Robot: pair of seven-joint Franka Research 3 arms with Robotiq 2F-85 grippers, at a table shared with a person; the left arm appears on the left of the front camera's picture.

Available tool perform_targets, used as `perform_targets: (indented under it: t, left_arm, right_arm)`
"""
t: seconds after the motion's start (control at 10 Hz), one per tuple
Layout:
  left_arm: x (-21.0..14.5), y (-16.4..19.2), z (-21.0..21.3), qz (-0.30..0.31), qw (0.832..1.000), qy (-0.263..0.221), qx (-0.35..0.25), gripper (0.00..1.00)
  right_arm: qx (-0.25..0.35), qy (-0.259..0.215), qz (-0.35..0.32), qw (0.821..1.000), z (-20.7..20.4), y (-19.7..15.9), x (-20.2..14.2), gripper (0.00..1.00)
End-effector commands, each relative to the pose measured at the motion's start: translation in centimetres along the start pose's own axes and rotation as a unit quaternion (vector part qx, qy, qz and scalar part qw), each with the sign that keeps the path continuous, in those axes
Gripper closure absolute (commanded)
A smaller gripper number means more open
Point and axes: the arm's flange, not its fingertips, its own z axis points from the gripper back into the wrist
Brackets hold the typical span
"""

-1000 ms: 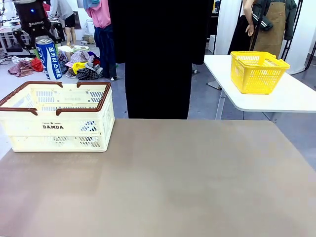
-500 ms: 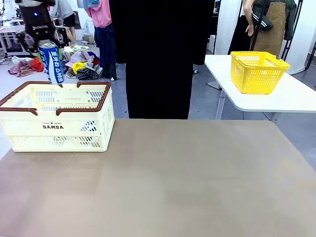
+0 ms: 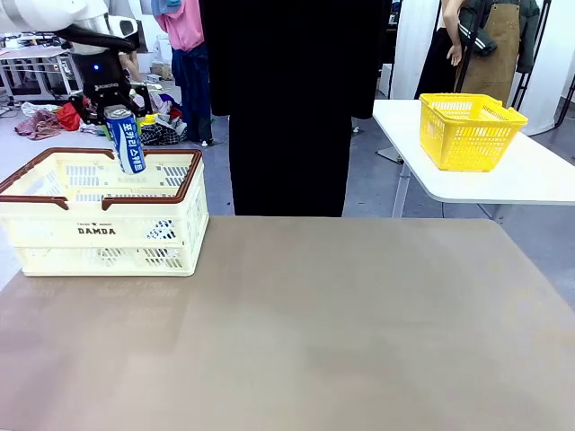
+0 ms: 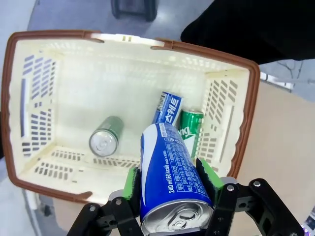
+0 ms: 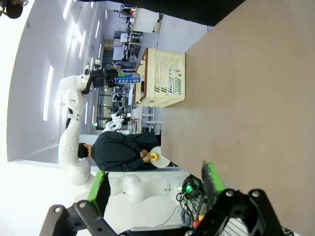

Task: Place the drinks into the Shopping basket.
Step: Pick up one drink and place it into the Shopping basket.

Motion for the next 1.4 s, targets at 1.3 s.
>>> perform_targets:
  t: [1.3]
  left_arm:
    - [-0.8, 3.9, -15.1, -0.063, 0.997, 0.049, 0.001, 1.00]
  right_arm:
    - [0.011, -0.004, 0.008, 1.000, -0.1, 0.3, 0.2, 0.00]
